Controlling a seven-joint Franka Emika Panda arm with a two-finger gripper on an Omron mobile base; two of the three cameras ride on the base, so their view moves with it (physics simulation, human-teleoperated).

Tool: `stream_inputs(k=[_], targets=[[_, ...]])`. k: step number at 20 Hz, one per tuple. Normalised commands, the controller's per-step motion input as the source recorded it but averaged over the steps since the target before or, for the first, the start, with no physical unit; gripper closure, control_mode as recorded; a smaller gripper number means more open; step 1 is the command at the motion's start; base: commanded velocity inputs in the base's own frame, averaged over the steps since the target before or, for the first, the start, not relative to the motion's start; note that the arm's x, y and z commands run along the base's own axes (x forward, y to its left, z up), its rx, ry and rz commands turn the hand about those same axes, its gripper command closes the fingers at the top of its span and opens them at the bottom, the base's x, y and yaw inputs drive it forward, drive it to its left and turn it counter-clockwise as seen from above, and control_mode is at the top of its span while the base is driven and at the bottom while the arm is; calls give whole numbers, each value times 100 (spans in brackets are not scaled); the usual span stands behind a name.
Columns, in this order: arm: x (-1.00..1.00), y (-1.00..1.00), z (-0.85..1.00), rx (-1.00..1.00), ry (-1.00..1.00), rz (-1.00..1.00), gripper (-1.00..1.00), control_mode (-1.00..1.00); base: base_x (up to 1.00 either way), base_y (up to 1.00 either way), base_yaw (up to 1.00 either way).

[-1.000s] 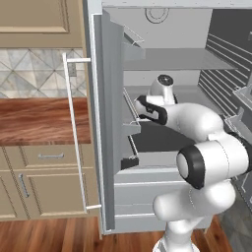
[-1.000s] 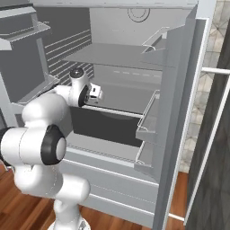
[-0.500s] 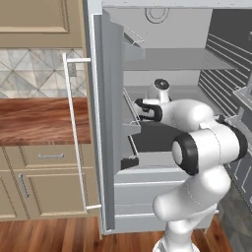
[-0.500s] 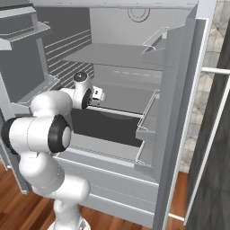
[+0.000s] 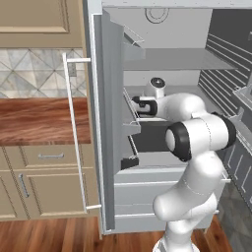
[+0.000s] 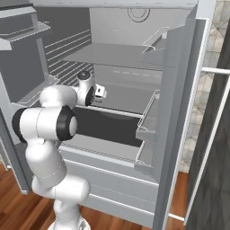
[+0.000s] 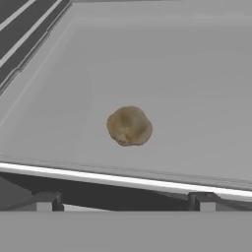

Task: Grab the garlic and lime from the fridge, place them in the blender, close the lid, and turn on the blender to create a marinade.

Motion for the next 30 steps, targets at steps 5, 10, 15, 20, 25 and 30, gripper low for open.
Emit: stream_inputs(k=[5, 10, 15, 20, 25, 30], targets=[[31, 0, -15, 0, 1, 0, -100, -100, 0, 0, 0], [14, 0, -23, 0, 4, 0, -100, -100, 0, 0, 0], [26, 0, -20, 0, 1, 0, -100, -100, 0, 0, 0], [32, 4, -9, 0, 1, 0, -100, -100, 0, 0, 0], [22, 3, -11, 0, 2, 0, -100, -100, 0, 0, 0], [25, 3, -8, 0, 0, 0, -100, -100, 0, 0, 0]])
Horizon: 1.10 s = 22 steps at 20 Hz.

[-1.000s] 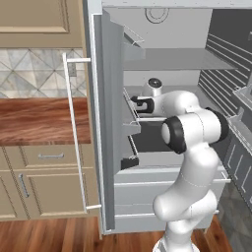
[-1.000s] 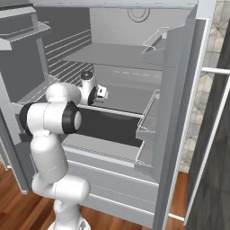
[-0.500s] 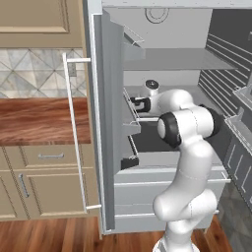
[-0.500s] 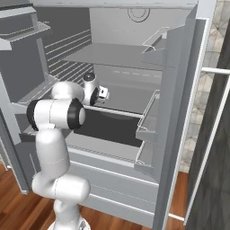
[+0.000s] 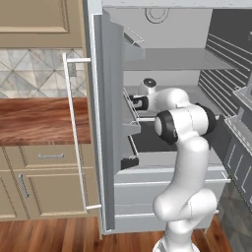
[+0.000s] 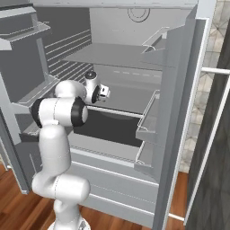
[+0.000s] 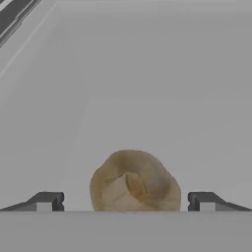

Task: Grab the garlic and lime from the fridge, place them in the blender, close the lid, and turn on the blender to create a marinade.

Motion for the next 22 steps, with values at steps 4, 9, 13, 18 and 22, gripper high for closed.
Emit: stream_inputs(k=[4, 9, 13, 18, 22], targets=[[14, 0, -17, 0, 2, 0, -100, -100, 0, 0, 0], [0, 0, -18, 0, 2, 0, -100, -100, 0, 0, 0], [0, 0, 0, 0, -2, 0, -100, -100, 0, 0, 0], [1, 0, 0, 0, 0, 0, -100, -100, 0, 0, 0], [8, 1, 0, 0, 0, 0, -100, -100, 0, 0, 0]])
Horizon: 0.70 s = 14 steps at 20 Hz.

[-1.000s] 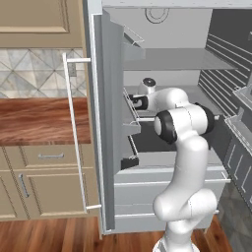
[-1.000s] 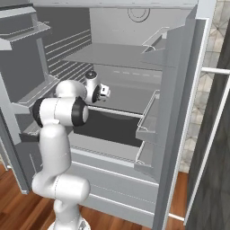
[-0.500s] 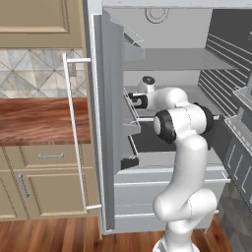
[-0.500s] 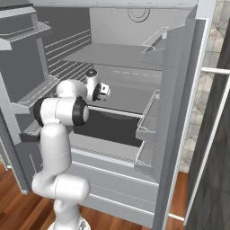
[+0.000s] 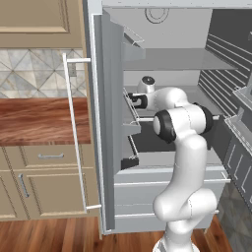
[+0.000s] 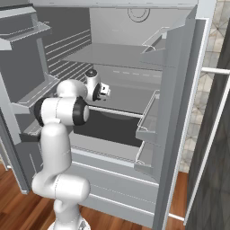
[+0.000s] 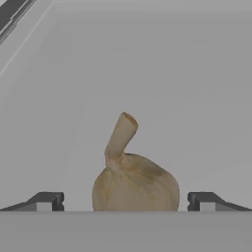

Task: Grab the garlic and lime from the fridge, place them in the blender, close the lid, and turn on the blender to create a marinade.

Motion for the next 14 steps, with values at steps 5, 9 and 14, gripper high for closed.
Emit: stream_inputs(k=[5, 9, 14], targets=[[16, 4, 0, 0, 0, 0, -100, -100, 0, 0, 0], [11, 3, 0, 0, 0, 0, -100, -100, 0, 0, 0], [4, 1, 0, 0, 0, 0, -100, -100, 0, 0, 0]])
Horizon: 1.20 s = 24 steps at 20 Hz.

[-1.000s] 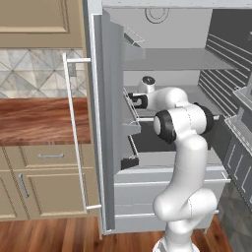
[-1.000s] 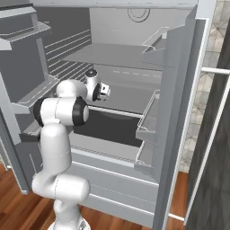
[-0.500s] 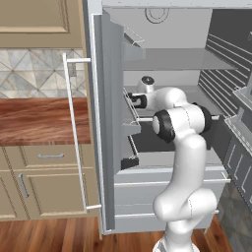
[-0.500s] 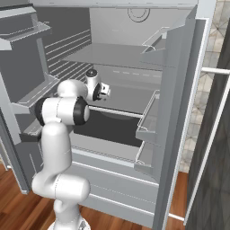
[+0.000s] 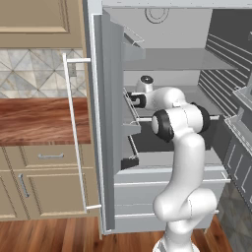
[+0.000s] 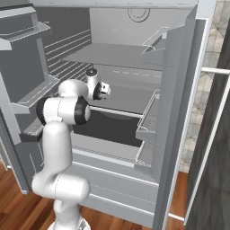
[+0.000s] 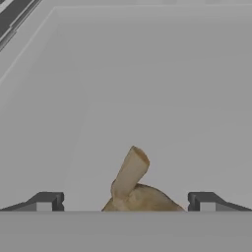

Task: Grab the garlic and lime from the fridge, place them in the blender, close the lid, and turn on the blender to create a marinade.

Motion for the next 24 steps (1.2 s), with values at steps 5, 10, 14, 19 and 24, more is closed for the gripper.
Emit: stream_inputs(k=[5, 10, 14, 19, 24], targets=[[9, 2, -3, 0, 0, 0, -100, -100, 0, 0, 0], [1, 1, -30, 0, 0, 0, 100, -100, 0, 0, 0], [3, 0, -22, 0, 1, 0, 100, -100, 0, 0, 0], [-7, 0, -6, 0, -4, 0, 100, -100, 0, 0, 0], [-77, 0, 0, 0, -6, 0, 100, -100, 0, 0, 0]])
